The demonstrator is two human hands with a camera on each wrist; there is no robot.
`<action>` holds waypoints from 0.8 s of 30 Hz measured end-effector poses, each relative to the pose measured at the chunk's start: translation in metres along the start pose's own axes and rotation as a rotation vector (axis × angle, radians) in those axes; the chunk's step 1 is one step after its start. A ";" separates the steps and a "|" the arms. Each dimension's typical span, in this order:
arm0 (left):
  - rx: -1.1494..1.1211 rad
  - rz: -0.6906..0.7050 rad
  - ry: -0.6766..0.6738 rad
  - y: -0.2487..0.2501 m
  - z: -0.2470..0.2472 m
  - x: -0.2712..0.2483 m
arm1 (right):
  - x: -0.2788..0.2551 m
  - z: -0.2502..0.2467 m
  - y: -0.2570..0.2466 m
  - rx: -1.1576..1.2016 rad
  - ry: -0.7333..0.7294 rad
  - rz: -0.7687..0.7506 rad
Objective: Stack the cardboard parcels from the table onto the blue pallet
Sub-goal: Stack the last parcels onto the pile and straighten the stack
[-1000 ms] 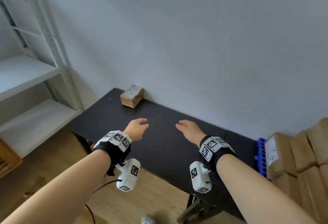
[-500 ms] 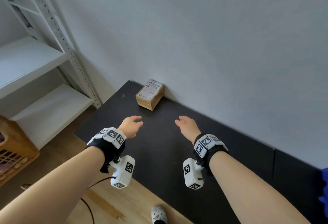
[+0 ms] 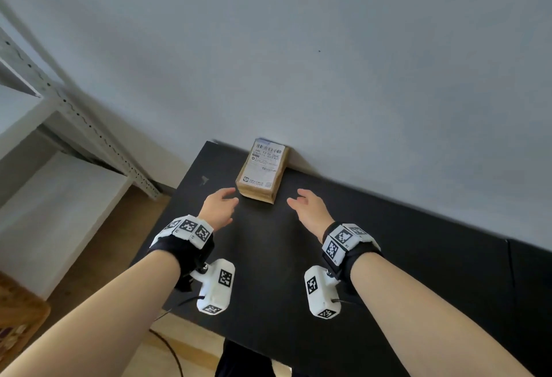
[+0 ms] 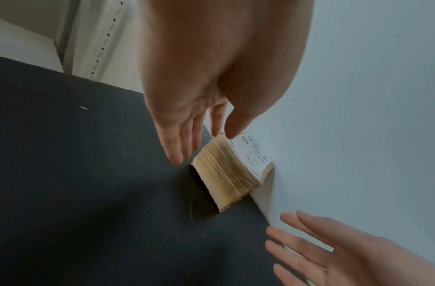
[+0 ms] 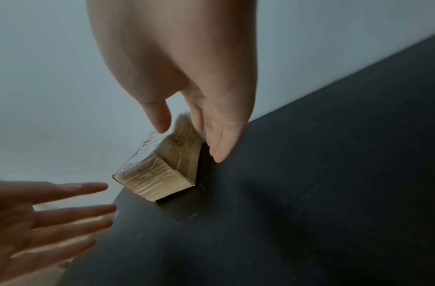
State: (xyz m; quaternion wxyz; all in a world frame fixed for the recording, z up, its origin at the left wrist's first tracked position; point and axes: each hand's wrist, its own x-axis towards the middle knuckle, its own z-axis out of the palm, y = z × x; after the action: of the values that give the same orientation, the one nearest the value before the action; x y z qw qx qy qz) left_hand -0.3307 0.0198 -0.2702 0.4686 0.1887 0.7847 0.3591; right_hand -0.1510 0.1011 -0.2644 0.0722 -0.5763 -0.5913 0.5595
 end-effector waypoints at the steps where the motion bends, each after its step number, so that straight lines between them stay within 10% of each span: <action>1: 0.006 0.005 -0.015 0.003 -0.005 0.008 | 0.004 0.006 -0.003 0.020 0.018 0.019; 24: 0.064 0.102 -0.397 0.031 -0.015 0.054 | 0.031 0.050 -0.032 0.347 0.117 0.094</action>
State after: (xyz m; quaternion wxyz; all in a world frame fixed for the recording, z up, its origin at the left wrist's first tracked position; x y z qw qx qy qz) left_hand -0.3717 0.0687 -0.2746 0.5892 0.3100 0.6772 0.3132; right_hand -0.2170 0.1056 -0.2758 0.1786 -0.6135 -0.4533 0.6214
